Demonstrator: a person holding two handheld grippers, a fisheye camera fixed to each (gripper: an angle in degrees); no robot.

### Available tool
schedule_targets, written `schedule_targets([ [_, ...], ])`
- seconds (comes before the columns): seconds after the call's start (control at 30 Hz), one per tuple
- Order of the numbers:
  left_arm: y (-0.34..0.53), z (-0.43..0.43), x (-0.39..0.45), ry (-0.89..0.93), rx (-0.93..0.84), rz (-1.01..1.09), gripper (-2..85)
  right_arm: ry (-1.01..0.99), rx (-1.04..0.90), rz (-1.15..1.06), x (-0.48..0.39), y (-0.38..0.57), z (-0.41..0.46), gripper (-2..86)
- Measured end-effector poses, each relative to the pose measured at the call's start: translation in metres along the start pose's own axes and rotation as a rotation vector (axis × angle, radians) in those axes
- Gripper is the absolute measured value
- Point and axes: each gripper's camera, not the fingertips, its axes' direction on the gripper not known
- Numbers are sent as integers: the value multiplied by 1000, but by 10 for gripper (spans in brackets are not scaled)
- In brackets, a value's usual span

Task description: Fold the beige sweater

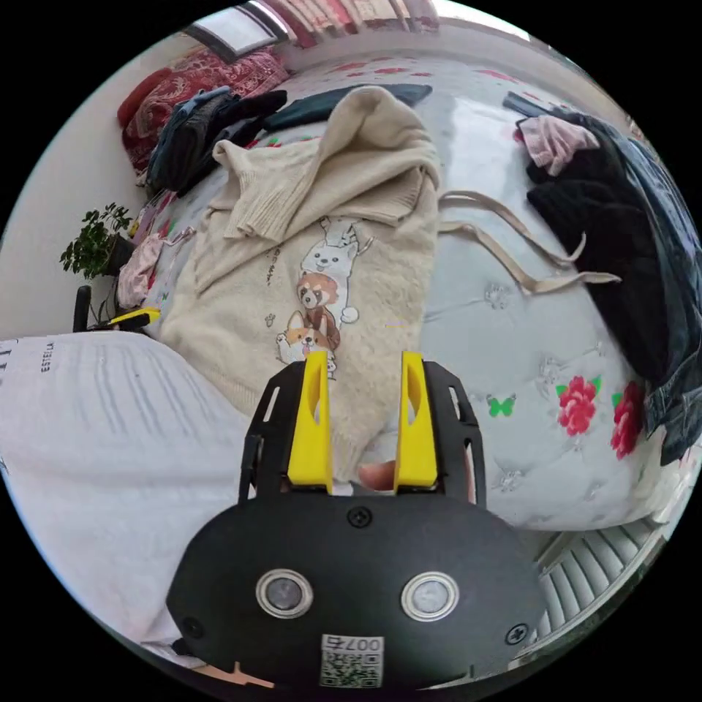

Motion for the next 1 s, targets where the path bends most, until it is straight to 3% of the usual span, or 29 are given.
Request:
schedule_targets([
  [0.1, 12, 9, 2, -25, -66, -21, 121, -60, -36, 99, 19, 26, 8, 99],
  [0.23, -1, 40, 25, -58, -229, 43, 119, -182, -160, 71, 14, 32, 34, 92],
  [0.37, -14, 49, 39, -156, -290, 156, 80, -46, -248, -31, -4, 23, 46, 52],
  [0.53, -45, -5, -14, 270, -126, 95, 6, -179, -185, -82, 9, 9, 24, 17],
  [0.63, -85, -49, -48, 535, 57, 52, 0, -386, -22, -41, 40, -11, -15, 11],
  [0.73, -146, -88, -72, 654, 197, 33, 1, -611, 194, 62, 82, -42, -54, 13],
  [0.87, -228, -127, -93, 753, 376, -73, 14, -797, 483, 186, 128, -97, -100, 31],
  [1.0, -292, -136, -94, 591, 458, -204, 69, -640, 566, 326, 141, -145, -108, 83],
])
